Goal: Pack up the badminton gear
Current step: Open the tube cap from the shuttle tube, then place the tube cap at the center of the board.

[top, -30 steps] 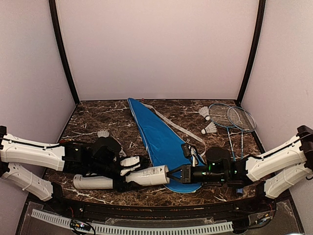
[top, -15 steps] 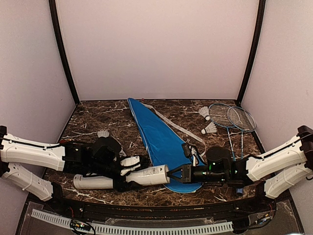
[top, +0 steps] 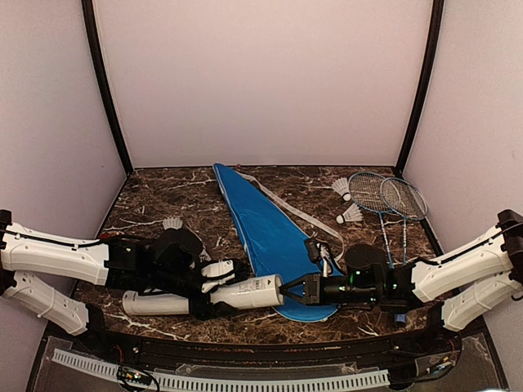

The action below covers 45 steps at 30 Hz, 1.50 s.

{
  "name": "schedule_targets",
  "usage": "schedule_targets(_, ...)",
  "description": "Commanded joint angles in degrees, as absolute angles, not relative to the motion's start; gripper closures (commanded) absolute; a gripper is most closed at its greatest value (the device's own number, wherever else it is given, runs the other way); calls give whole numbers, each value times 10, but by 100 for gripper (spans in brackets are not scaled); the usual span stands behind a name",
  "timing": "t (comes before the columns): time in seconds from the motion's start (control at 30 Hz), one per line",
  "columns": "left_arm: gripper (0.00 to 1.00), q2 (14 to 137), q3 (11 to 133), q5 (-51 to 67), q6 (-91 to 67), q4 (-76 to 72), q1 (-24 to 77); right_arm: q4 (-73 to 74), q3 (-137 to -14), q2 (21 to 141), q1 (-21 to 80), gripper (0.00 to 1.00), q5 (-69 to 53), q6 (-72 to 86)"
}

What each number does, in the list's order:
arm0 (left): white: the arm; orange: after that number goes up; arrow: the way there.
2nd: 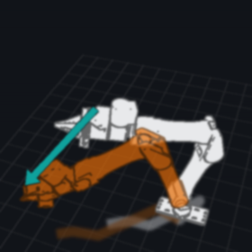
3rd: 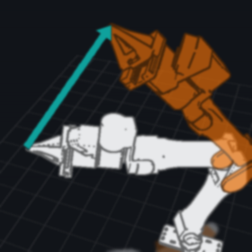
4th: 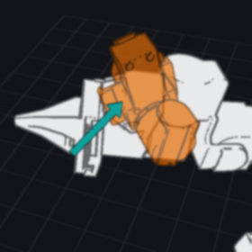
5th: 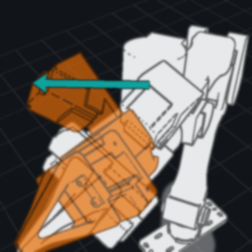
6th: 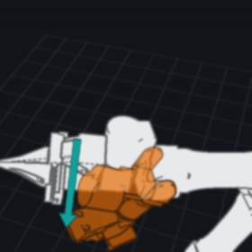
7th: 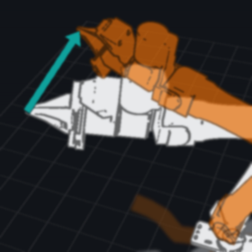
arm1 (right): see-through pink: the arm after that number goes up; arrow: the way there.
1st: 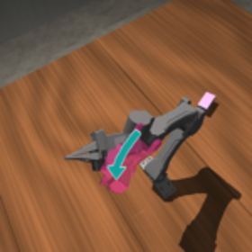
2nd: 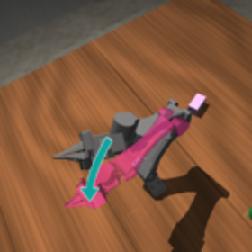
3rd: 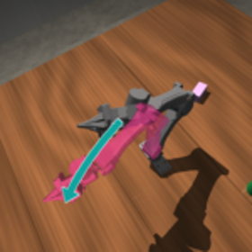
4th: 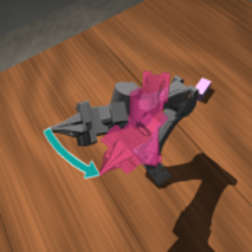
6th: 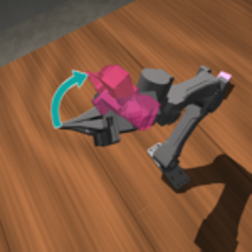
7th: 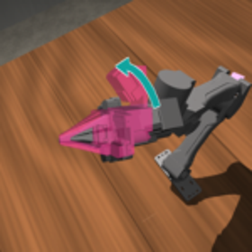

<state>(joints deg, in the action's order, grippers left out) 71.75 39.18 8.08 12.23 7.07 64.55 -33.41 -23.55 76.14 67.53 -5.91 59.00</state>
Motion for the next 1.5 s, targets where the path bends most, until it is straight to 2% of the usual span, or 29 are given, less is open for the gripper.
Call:
schedule_targets(0.0,28,712,389,73,125,95,642,-300,-213,749,663,95,-20,594)
schedule_targets(1.17,28,686,383,48,125,89,642,-244,-214,698,659,99,-2,566)
schedule_targets(1.47,28,687,385,67,128,90,642,-308,-216,676,660,98,-38,566)
